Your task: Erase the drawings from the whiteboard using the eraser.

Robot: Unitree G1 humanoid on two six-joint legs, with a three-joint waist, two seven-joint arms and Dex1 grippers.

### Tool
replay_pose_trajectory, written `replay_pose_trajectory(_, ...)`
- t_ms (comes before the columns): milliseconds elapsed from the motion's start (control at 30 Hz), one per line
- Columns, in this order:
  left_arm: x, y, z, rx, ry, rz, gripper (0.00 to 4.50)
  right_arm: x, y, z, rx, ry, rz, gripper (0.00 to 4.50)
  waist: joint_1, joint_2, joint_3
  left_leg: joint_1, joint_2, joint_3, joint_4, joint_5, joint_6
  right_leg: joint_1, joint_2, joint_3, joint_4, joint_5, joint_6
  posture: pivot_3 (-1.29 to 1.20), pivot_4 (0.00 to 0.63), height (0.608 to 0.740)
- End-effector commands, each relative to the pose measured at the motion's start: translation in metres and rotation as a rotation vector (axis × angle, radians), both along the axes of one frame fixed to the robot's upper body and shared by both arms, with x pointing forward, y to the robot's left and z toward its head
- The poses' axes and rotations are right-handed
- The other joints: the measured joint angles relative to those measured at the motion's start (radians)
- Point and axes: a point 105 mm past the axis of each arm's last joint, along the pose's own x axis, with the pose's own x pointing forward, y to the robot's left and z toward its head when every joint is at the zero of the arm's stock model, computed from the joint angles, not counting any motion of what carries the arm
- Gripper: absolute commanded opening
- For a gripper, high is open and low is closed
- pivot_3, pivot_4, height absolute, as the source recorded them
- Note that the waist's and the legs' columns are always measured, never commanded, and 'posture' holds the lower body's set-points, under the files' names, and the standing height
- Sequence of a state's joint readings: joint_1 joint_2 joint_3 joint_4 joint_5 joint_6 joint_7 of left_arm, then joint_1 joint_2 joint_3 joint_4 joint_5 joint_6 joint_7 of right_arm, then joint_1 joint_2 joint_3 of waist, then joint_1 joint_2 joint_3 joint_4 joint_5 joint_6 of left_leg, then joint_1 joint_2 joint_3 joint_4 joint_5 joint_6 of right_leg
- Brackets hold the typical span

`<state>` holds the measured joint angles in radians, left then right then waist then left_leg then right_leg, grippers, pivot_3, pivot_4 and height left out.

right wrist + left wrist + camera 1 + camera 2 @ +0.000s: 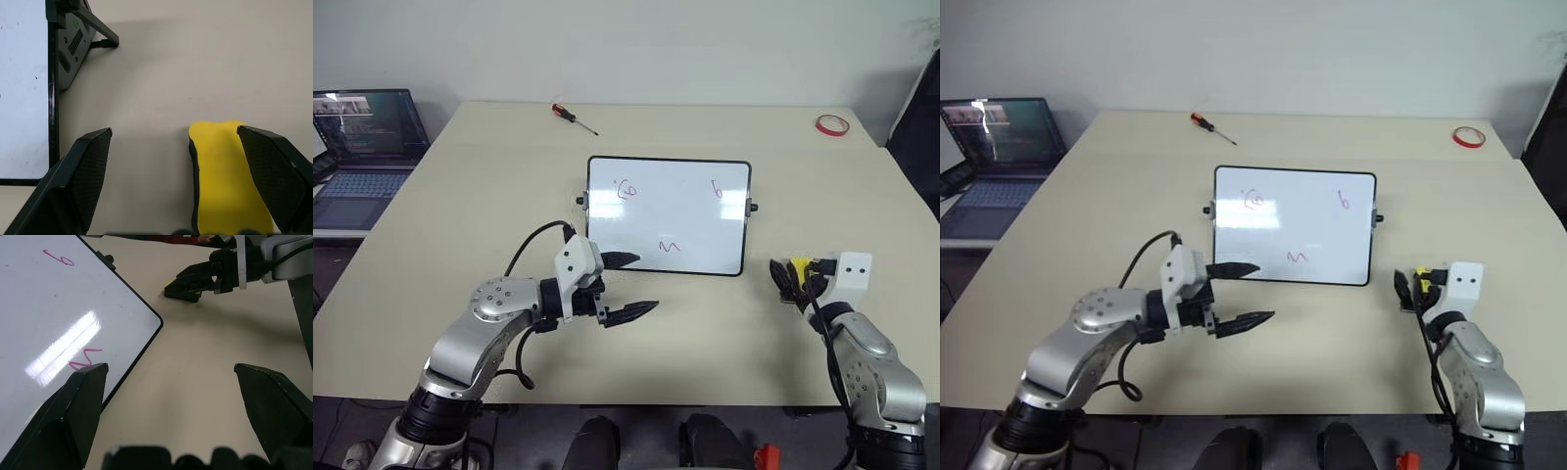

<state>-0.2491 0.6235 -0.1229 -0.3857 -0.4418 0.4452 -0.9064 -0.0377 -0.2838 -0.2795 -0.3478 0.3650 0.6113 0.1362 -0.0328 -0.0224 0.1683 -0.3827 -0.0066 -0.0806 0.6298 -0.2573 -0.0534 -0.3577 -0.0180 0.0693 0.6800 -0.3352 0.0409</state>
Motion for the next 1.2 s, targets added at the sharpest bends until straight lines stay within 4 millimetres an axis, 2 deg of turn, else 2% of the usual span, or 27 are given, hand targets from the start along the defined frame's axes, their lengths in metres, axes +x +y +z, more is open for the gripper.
replay_pose_trajectory(33,0.0,-0.001,0.008,-0.004,-0.043,-0.018,4.5,-0.003,-0.004,0.015,-0.031,-0.04,-0.019,4.48,0.0,0.0,0.0,0.0,0.0,0.0,0.0,0.0,0.0,0.0,0.0,0.0,0.0,0.0,0.0,0.0,0.15,0.74)
replay_pose_trajectory(367,-0.001,-0.004,0.005,0.02,-0.055,-0.045,4.5,0.004,-0.018,0.008,0.054,0.013,-0.1,4.48,0.0,0.0,0.0,0.0,0.0,0.0,0.0,0.0,0.0,0.0,0.0,0.0,0.0,0.0,0.0,0.0,0.15,0.74)
replay_pose_trajectory(833,0.002,0.0,0.005,0.052,-0.083,-0.043,4.5,0.009,-0.011,-0.002,0.086,0.039,-0.08,4.48,-0.001,0.0,0.0,0.0,0.0,0.0,0.0,0.0,0.0,0.0,0.0,0.0,0.0,0.0,0.0,0.0,0.15,0.74)
replay_pose_trajectory(1200,0.003,0.0,0.004,0.053,-0.09,-0.04,4.5,0.011,-0.01,0.0,0.079,0.035,-0.084,4.48,-0.001,0.0,0.0,0.0,0.0,0.0,0.0,0.0,0.0,0.0,0.0,0.0,0.0,0.0,0.0,0.0,0.15,0.74)
